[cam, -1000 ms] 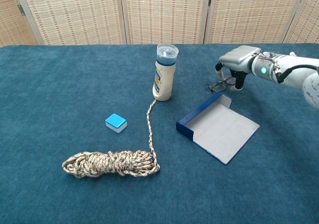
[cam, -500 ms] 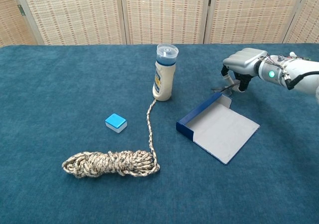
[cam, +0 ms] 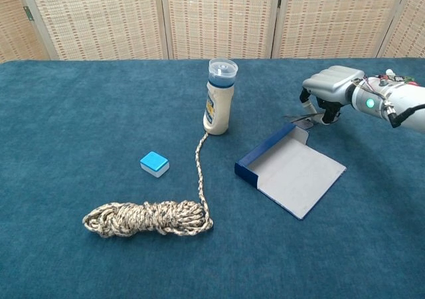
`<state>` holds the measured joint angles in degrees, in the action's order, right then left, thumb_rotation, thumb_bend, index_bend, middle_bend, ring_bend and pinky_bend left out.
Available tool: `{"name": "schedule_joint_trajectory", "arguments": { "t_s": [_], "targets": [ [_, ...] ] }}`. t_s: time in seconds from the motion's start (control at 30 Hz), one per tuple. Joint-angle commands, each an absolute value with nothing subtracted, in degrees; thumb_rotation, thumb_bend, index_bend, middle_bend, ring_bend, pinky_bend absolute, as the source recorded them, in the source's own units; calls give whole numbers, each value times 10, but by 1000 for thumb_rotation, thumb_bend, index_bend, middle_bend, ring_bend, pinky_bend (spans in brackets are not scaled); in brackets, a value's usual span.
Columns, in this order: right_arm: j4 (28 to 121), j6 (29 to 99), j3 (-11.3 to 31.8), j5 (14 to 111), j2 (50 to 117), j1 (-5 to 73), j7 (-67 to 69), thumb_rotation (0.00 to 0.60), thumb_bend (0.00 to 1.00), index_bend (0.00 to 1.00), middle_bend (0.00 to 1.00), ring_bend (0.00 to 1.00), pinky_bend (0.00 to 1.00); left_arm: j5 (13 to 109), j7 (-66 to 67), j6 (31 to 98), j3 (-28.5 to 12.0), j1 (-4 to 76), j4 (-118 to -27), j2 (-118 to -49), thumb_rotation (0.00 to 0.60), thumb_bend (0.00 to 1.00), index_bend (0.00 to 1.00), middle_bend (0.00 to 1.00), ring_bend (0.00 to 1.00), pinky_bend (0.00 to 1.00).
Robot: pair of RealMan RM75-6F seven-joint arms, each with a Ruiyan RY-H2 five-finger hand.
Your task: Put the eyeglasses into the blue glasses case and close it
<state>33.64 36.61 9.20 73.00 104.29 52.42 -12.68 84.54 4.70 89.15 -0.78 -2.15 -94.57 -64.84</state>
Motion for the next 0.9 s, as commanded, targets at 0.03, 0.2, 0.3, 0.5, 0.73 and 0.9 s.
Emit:
{"name": "schedule_joint_trajectory", "arguments": {
  "t_s": [0.03, 0.2, 0.3, 0.5, 0.73, 0.9],
  "targets": [
    [368, 394, 90, 744, 1022, 516, -114, 600, 514, 637, 1000, 1000, 972, 844, 47, 891, -8, -22, -946, -648, 600, 195, 69, 92, 122, 232],
    [453, 451, 77, 776, 963, 497, -107, 600, 515, 648, 1000, 1000, 972, 843, 46, 889, -8, -21, -945, -648, 600, 195, 69, 92, 121, 232],
    [520, 486, 74, 791, 920, 483, -114, 600, 515, 648, 1000, 1000, 973, 844, 45, 887, -9, -19, -944, -650, 600, 195, 69, 92, 121, 232],
    [664, 539, 65, 816, 841, 459, -139, 600, 515, 648, 1000, 1000, 972, 847, 44, 884, -10, -14, -940, -653, 600, 195, 69, 92, 121, 232],
    [744, 554, 41, 848, 814, 448, -155, 600, 514, 649, 1000, 1000, 972, 851, 44, 886, -8, -16, -941, -654, 600, 195, 69, 92, 121, 232],
    [753, 563, 34, 866, 821, 446, -150, 600, 514, 648, 1000, 1000, 973, 848, 44, 892, -8, -20, -942, -650, 600, 195, 69, 92, 121, 232]
  ]
}}
